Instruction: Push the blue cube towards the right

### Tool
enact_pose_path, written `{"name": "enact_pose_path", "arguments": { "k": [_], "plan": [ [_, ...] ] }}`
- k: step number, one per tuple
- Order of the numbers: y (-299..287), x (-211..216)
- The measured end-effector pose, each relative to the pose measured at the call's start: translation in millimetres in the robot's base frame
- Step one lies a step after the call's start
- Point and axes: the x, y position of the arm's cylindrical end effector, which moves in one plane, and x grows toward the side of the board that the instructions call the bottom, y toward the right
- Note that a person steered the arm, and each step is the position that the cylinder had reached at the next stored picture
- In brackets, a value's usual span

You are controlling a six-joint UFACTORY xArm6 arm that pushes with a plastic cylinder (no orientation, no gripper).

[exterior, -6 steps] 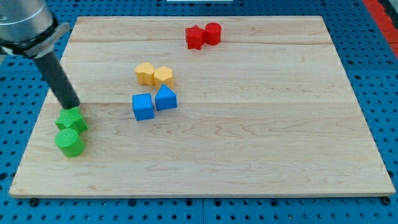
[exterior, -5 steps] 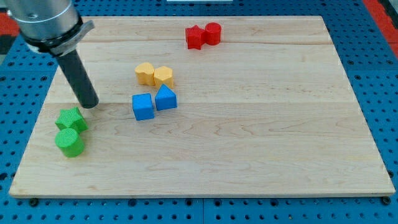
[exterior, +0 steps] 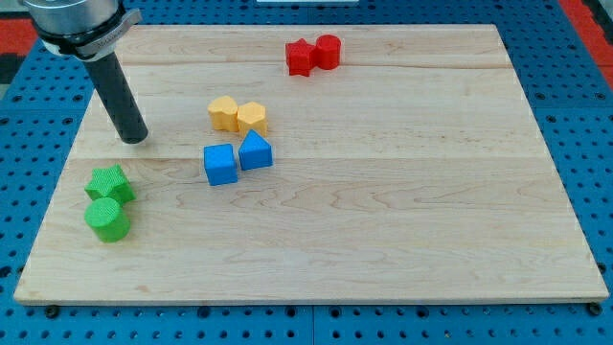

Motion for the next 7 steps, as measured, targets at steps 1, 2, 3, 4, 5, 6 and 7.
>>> {"name": "enact_pose_path", "arguments": {
  "k": [1,2,3,4,5,6,7],
  "plan": [
    [0,0],
    [4,0],
    [10,6],
    [32,23],
    [54,31],
    [66,38],
    [66,41]
  ]
}}
